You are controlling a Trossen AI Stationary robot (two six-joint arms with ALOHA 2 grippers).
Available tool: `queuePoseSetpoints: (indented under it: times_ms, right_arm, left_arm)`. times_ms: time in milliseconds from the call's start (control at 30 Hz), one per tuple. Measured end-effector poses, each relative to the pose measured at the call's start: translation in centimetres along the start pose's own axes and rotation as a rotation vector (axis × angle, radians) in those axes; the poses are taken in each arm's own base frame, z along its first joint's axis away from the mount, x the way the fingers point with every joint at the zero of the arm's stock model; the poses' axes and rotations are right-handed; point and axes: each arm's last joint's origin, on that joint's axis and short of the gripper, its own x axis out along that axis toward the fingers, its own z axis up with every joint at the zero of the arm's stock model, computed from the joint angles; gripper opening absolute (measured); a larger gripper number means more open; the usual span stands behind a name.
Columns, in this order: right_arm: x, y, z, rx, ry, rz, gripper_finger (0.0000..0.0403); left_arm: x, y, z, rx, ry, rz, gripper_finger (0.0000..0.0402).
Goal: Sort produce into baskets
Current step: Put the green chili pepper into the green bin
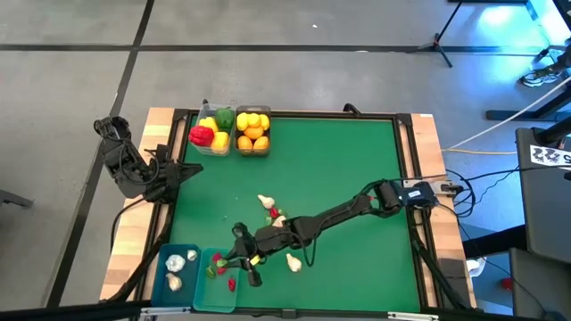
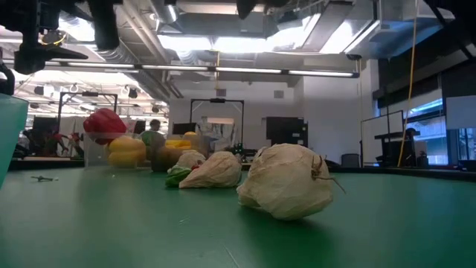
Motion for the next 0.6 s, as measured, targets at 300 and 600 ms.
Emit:
queuePoseSetpoints:
  times_ms: [300,600]
  right_arm:
    - [0.03,-0.29,-0.77,0.005,0.063,-0.049,0.014]
    - [-0.48,-0.27,0.07,0.02,0.072,-0.091,0.0232]
  left_arm:
    - [0.0,0.0,0.01,-0.005,0.0,0.0,0.0306]
    - [0.0,-0.01,0.0,-0.012,0.0,0.0,0.0306]
